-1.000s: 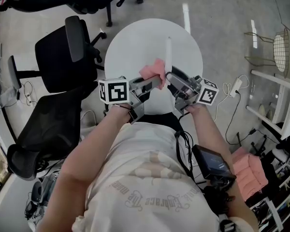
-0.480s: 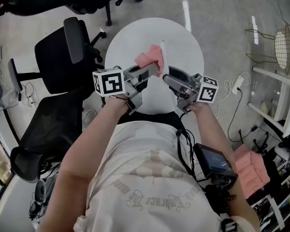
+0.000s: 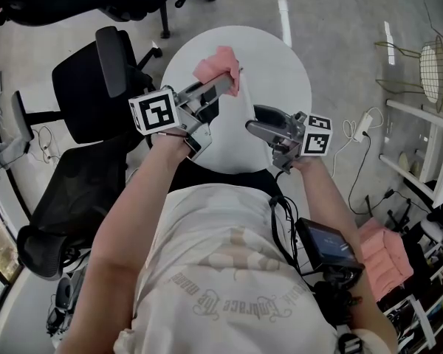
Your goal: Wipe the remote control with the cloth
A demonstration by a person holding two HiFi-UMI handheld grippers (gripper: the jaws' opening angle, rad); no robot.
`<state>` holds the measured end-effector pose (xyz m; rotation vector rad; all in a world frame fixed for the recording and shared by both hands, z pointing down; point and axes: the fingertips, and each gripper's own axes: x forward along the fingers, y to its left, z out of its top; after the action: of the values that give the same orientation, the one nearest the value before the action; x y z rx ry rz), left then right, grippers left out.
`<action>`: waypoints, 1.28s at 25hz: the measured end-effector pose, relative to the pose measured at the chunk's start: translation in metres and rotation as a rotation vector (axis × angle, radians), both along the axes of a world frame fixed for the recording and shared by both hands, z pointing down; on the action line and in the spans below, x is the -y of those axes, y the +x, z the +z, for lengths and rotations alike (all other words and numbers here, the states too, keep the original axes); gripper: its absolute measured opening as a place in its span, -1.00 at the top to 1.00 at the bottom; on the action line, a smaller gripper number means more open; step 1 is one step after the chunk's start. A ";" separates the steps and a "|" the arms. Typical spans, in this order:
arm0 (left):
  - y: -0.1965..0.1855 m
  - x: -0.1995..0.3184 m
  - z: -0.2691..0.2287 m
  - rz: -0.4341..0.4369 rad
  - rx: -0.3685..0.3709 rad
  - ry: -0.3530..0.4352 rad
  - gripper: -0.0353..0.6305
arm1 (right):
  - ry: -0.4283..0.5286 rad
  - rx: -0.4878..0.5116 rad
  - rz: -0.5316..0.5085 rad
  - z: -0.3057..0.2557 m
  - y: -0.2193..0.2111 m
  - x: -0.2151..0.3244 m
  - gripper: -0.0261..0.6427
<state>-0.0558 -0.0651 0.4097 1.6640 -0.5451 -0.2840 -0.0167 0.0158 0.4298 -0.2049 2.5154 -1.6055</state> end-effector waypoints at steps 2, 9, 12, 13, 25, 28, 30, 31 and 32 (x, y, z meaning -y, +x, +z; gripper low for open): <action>-0.001 0.006 -0.006 -0.008 -0.028 0.008 0.77 | 0.008 0.004 -0.018 -0.001 -0.002 -0.004 0.16; 0.018 -0.014 -0.003 0.086 -0.041 -0.029 0.76 | 0.005 0.026 0.018 -0.003 0.001 0.001 0.16; 0.029 -0.031 0.006 0.145 -0.015 -0.040 0.76 | -0.003 0.049 0.059 -0.005 0.004 0.009 0.16; 0.030 -0.035 0.008 0.158 -0.004 -0.036 0.76 | -0.007 0.058 0.074 -0.006 0.006 0.012 0.16; 0.053 -0.080 0.024 0.281 0.011 -0.075 0.76 | -0.063 0.128 0.253 -0.002 0.027 0.037 0.16; 0.061 -0.094 0.028 0.322 0.001 -0.091 0.76 | -0.070 0.103 0.271 0.004 0.033 0.038 0.16; 0.064 -0.103 0.030 0.345 0.000 -0.098 0.76 | -0.078 0.069 0.275 0.012 0.034 0.037 0.16; 0.064 -0.107 0.032 0.350 0.004 -0.102 0.76 | -0.086 0.044 0.273 0.018 0.035 0.036 0.16; 0.062 -0.111 0.036 0.351 0.011 -0.109 0.76 | -0.098 0.013 0.268 0.026 0.035 0.035 0.16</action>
<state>0.0064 0.0456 0.4452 1.6223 -0.2643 0.0114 0.0179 -0.0193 0.4554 -0.5172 2.2839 -1.6142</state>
